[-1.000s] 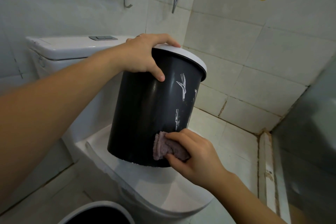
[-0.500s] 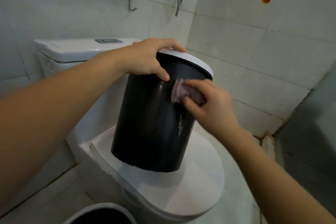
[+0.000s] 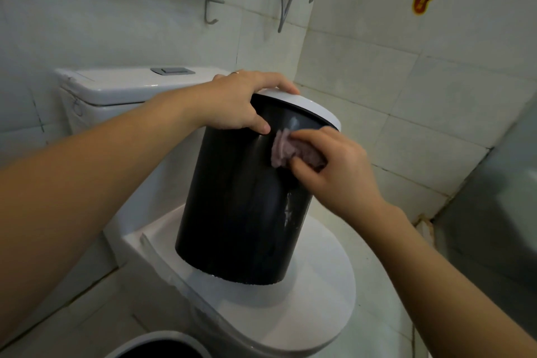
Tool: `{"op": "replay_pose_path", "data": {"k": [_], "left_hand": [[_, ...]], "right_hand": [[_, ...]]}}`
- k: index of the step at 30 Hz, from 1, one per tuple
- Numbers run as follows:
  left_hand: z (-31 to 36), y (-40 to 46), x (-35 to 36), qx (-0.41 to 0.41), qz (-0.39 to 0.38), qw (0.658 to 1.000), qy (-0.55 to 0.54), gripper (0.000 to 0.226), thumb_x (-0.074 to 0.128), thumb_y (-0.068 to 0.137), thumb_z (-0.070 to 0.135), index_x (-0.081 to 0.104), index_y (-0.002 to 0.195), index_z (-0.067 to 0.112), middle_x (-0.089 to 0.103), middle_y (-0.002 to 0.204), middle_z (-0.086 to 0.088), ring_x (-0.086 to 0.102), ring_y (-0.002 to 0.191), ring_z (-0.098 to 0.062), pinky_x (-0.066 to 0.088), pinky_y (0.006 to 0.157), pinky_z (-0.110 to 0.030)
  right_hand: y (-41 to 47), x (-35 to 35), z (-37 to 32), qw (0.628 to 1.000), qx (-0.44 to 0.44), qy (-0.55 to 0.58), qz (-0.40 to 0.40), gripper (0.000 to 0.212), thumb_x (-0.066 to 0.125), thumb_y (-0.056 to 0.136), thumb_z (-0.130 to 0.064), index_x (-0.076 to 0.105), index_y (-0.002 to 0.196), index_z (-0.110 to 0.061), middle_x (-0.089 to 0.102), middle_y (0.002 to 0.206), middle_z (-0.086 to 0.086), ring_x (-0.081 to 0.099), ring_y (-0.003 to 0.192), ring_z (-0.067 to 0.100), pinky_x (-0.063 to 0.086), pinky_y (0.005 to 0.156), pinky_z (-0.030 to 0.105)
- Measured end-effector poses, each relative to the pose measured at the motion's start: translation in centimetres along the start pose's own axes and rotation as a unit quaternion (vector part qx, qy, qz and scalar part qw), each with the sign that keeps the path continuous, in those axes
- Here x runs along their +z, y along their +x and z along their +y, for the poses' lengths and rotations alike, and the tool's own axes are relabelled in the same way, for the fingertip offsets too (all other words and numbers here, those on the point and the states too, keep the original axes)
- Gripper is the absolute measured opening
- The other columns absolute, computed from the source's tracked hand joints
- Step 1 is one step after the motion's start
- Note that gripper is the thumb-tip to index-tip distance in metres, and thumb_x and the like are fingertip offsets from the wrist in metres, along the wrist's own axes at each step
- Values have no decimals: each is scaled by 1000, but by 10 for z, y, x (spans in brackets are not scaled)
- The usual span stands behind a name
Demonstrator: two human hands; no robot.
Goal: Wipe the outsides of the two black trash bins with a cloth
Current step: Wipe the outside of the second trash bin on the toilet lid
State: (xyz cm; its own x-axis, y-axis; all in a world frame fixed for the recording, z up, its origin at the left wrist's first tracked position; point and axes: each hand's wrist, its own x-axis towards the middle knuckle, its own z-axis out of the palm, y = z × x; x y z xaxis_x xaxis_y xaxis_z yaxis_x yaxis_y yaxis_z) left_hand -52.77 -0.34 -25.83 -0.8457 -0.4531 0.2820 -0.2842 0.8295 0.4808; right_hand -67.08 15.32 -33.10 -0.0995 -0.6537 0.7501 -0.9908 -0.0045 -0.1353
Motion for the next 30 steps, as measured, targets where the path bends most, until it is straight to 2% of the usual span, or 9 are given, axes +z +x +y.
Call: {"op": "replay_pose_path", "data": {"k": [4,6,10,15,18,22,24,27,30], "left_hand": [[5,-6,-3,6,2,1000,10,66,77,80,16,51,128,54,48,105,27,46,116,-17,34,110,-44],[7,-8,-3,7,4,1000,11,66,77,82,16,50,129,53,48,107,20,44,114,-16,34,109,-42],[7,-10,-4,2,7,1000,2,65,76,82,15,50,129,53,49,118,10,44,115,-16,34,107,-39],[10,-10,-3,1,5,1000,1,65,75,84,16,49,130,53,48,110,13,39,112,-14,32,105,-37],[12,-9,-1,6,5,1000,11,66,75,83,16,48,132,53,47,109,17,35,111,-12,29,106,-37],[14,-9,-1,8,10,1000,15,67,76,83,16,48,133,51,44,101,25,35,112,-11,27,105,-34],[14,-9,-1,6,11,1000,12,67,75,84,16,48,133,51,44,102,22,34,110,-10,27,105,-34],[13,-9,0,5,18,1000,11,67,76,84,17,48,132,53,46,112,14,34,111,-11,28,106,-36],[12,-9,1,11,19,1000,15,66,76,83,18,48,132,53,46,115,14,33,112,-10,28,107,-37]], "right_hand": [[12,-4,-2,995,94,10,39,38,69,84,-30,64,121,-20,68,109,-5,58,90,11,41,75,26],[5,-4,-2,991,129,16,27,41,71,84,-28,61,123,-19,66,109,-5,58,90,12,43,77,26],[-11,-6,8,977,202,51,55,34,67,83,-31,63,116,-24,67,96,-8,64,82,19,56,73,44],[-11,-8,20,951,291,-42,97,39,64,87,-30,55,124,-19,64,111,0,60,97,23,47,79,37],[-14,0,17,945,291,-85,121,44,65,88,-24,52,128,-11,59,119,8,56,107,30,47,84,43],[-27,24,-2,961,216,-94,145,43,70,82,-19,54,121,-9,52,104,12,50,96,32,46,76,43],[-36,33,-14,970,193,-55,141,46,69,82,-24,53,124,-16,45,105,6,43,97,24,43,78,37],[-43,39,-19,969,199,19,143,44,63,85,-35,59,126,-18,42,113,3,38,104,16,36,89,28],[-41,34,-15,954,235,102,156,32,69,89,-25,64,121,-24,45,125,5,38,114,14,39,97,32]]}}
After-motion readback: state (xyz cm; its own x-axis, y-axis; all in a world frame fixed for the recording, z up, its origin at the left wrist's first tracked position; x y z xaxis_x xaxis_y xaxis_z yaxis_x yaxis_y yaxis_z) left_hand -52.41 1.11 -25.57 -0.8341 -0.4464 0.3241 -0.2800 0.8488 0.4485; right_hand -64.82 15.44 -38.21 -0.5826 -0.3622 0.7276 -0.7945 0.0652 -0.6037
